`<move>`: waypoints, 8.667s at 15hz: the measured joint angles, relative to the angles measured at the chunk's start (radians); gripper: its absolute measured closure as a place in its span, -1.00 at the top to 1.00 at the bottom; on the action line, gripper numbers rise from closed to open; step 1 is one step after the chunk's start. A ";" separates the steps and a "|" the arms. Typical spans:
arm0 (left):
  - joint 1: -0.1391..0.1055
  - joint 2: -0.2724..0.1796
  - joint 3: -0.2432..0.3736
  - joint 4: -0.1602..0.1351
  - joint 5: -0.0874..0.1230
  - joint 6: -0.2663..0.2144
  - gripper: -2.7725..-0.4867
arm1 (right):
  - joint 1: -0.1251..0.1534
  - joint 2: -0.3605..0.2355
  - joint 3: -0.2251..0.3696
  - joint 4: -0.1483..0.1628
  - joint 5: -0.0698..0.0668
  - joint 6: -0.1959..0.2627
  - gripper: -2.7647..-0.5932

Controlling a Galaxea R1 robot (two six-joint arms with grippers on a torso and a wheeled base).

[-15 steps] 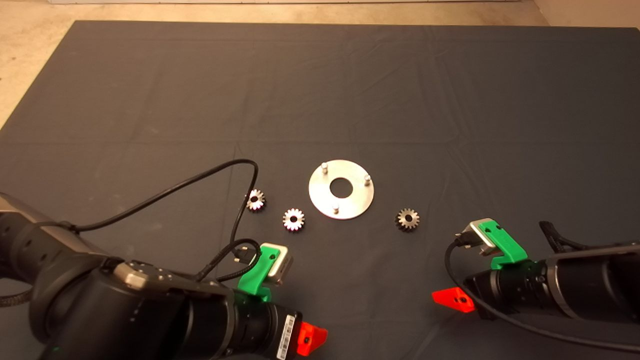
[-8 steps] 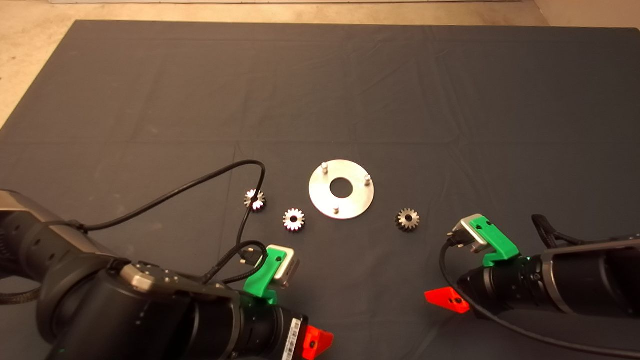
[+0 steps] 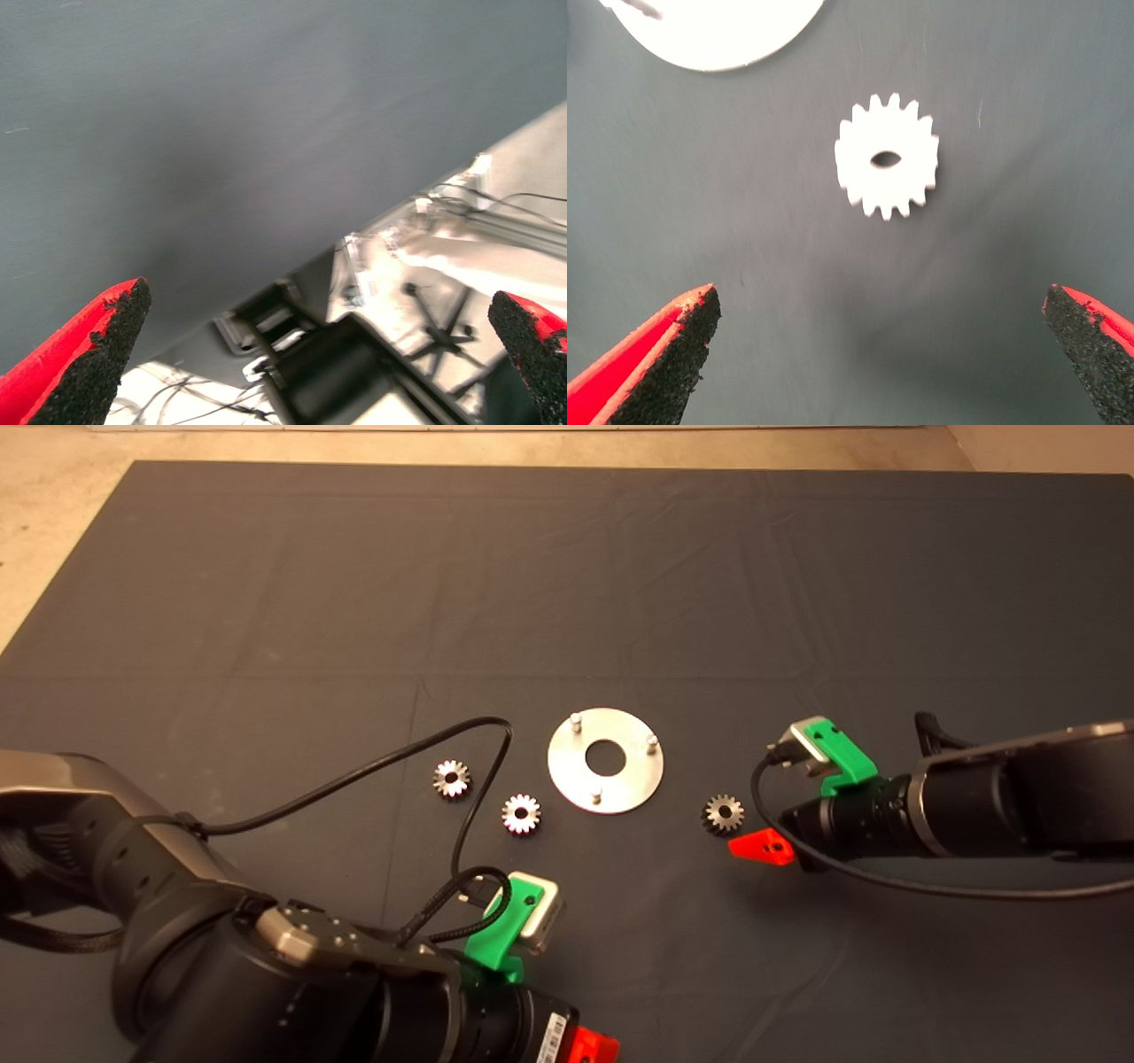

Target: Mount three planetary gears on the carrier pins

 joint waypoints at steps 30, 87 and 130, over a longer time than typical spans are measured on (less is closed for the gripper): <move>-0.001 0.000 0.000 0.000 0.024 0.000 0.99 | -0.053 0.142 -0.176 0.096 -0.080 -0.256 0.97; -0.001 -0.005 0.000 0.000 0.024 0.000 0.99 | -0.065 0.215 -0.273 0.098 -0.115 -0.366 -0.76; -0.001 -0.006 0.000 0.000 0.022 0.000 0.99 | 0.108 0.421 -0.418 0.184 -0.111 -0.384 -0.90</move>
